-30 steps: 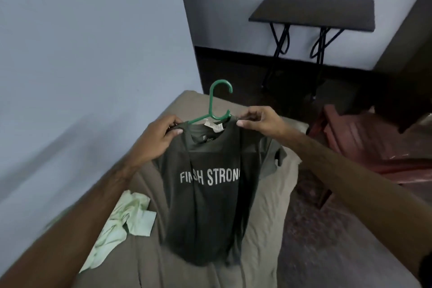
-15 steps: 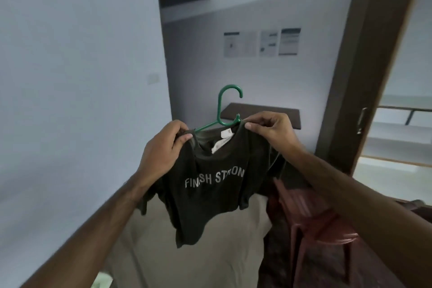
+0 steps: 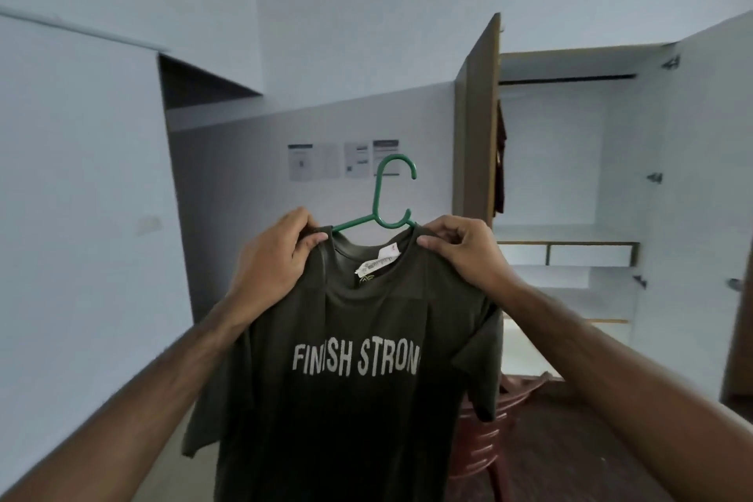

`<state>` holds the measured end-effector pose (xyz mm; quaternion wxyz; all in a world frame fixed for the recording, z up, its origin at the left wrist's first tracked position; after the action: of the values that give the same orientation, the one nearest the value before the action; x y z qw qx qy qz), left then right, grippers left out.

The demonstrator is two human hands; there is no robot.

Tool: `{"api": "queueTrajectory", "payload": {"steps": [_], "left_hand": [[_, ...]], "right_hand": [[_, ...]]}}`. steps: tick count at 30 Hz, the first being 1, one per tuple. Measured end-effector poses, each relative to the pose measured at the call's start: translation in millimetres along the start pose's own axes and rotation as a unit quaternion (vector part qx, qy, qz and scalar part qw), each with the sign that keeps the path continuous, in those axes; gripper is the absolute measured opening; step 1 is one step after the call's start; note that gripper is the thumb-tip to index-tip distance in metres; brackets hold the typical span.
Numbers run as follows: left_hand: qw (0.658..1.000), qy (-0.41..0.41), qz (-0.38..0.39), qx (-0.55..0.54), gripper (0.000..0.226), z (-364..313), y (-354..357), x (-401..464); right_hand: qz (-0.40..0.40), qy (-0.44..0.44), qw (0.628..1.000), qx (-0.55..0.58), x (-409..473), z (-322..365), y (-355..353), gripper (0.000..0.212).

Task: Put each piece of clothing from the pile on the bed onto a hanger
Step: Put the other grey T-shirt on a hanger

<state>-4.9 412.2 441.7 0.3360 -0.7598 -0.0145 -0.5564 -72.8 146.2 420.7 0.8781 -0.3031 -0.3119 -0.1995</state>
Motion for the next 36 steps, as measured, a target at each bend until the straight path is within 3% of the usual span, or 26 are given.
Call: {"api": "queueTrajectory", "payload": {"steps": [6,10,18,25,32,36], "left_hand": [[0.993,-0.025,-0.016,-0.118,0.019,-83.8,116.3,70.6],[0.990,-0.051,-0.041,-0.125,0.017,-131.9,184.5,109.3],[0.993,-0.009,-0.081,-0.086,0.027,-198.2,299.1,197.3],[0.986,0.155,0.007,-0.055,0.038,-234.8,446.0,272.9],[0.978,0.148,0.041,-0.144,0.015,-230.4,591.1,396.7],[0.986,0.159,0.021,-0.054,0.014,-240.3,667.9,461.5]], "right_hand": [[-0.116,0.003,0.990,0.077,5.9,-66.6,-162.3,0.011],[-0.178,0.014,0.981,0.074,23.5,-115.8,-264.1,0.007],[-0.042,-0.019,0.986,-0.160,65.2,-195.2,-340.4,0.007],[-0.093,-0.013,0.977,-0.194,142.9,-306.0,-419.1,0.002],[-0.121,-0.019,0.968,-0.217,261.3,-420.1,-493.4,0.001],[-0.143,-0.010,0.961,-0.238,326.8,-493.5,-537.3,0.002]]}}
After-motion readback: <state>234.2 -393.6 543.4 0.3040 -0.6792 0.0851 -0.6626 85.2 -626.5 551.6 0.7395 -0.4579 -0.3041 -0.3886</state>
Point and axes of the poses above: each hand's wrist, its own x-axis towards the middle knuckle, its own y-axis out of the palm, z = x × y, the point moved 10 cm from there along x, towards the middle knuckle, and after that the axes turned 2 degrees about -x, right-handed, at the moved point
